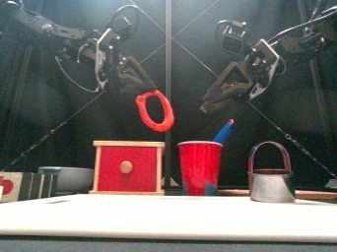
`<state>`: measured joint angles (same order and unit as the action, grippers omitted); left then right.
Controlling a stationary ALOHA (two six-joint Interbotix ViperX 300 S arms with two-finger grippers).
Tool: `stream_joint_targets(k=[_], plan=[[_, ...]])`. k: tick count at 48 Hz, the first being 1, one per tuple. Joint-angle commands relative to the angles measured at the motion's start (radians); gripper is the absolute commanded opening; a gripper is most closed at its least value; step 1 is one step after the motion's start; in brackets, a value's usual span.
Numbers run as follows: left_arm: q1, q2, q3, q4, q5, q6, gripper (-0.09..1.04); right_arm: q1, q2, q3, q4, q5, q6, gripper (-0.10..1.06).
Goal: Get the cutter from the drawer then cut the dough then place the extra dough in the bowl
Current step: Place the extra dough in the bowl
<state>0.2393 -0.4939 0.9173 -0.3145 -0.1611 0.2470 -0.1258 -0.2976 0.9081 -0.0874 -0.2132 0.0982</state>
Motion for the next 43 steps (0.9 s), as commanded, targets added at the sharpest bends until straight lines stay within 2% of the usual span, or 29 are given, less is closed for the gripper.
stream_joint_targets(k=[1,6,12,17,25,29,37,40,43], plan=[[0.077,-0.135,0.058,0.0,-0.008,0.002,0.54,-0.005,-0.002,-0.02,-0.002,-0.029,0.0,0.83],[0.152,-0.255,0.167,-0.002,-0.011,0.0,0.54,-0.003,0.002,-0.02,-0.002,-0.041,0.0,0.83],[0.196,-0.339,0.284,-0.008,-0.055,-0.003,0.54,-0.005,0.002,-0.02,-0.002,-0.048,0.002,0.83],[0.209,-0.354,0.35,-0.028,-0.083,0.0,0.54,-0.003,0.002,-0.02,-0.002,-0.046,0.003,0.83],[0.253,-0.328,0.387,-0.08,-0.08,-0.005,0.59,-0.003,0.002,-0.018,-0.002,-0.051,0.006,0.83],[0.279,-0.302,0.391,-0.133,-0.078,-0.005,0.68,-0.003,0.002,-0.018,-0.002,-0.054,0.008,0.83],[0.299,-0.25,0.388,-0.284,-0.078,-0.005,0.97,-0.005,0.002,-0.014,0.0,-0.054,0.009,0.83],[0.301,-0.247,0.385,-0.319,-0.091,-0.003,1.03,-0.003,0.002,-0.014,0.003,-0.054,0.011,0.83],[0.299,-0.25,0.382,-0.316,-0.098,0.005,1.03,-0.005,0.002,-0.014,0.005,-0.054,0.011,0.83]])
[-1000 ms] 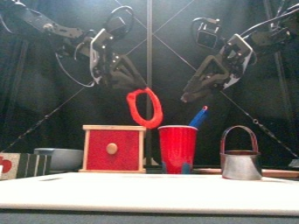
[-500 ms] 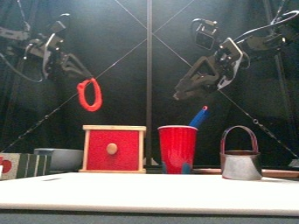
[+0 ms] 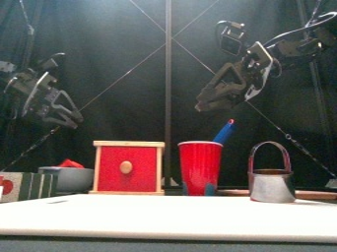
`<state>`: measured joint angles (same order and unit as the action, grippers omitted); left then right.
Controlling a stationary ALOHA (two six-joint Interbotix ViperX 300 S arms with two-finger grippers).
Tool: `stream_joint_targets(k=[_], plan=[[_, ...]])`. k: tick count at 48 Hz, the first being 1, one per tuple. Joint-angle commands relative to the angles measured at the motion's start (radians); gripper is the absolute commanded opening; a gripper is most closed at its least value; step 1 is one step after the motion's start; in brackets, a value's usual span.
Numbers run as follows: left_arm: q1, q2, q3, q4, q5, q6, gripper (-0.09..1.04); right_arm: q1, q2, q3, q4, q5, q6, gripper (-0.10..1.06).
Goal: Get the cutter from the drawer then cut the dough then place the extra dough in the bowl
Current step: Place the extra dough in the bowl
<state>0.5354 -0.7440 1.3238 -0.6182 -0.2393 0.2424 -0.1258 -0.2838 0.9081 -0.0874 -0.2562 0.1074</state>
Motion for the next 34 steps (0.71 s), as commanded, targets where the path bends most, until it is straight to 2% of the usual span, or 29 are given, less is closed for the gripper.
stream_joint_targets(k=[1,7,12,16,24,34], plan=[[0.0,0.0,-0.028,-0.003,-0.026,0.009,1.03,-0.005,-0.012,-0.014,0.005,-0.011,0.002,0.83],[-0.071,0.002,-0.044,0.129,-0.046,0.011,1.03,-0.005,-0.012,-0.017,0.008,-0.012,0.002,0.83],[-0.189,0.002,-0.046,0.341,-0.106,0.009,1.03,-0.005,-0.017,-0.025,0.018,-0.015,0.003,0.83],[-0.272,0.003,-0.044,0.448,-0.183,-0.005,1.03,-0.006,-0.023,-0.032,0.028,-0.021,0.002,0.83],[-0.325,0.005,-0.035,0.463,-0.314,-0.006,1.03,-0.014,-0.025,-0.035,0.051,-0.038,0.003,0.83],[-0.331,0.005,-0.023,0.479,-0.322,-0.005,1.03,-0.032,-0.014,-0.031,0.067,-0.038,0.003,0.83]])
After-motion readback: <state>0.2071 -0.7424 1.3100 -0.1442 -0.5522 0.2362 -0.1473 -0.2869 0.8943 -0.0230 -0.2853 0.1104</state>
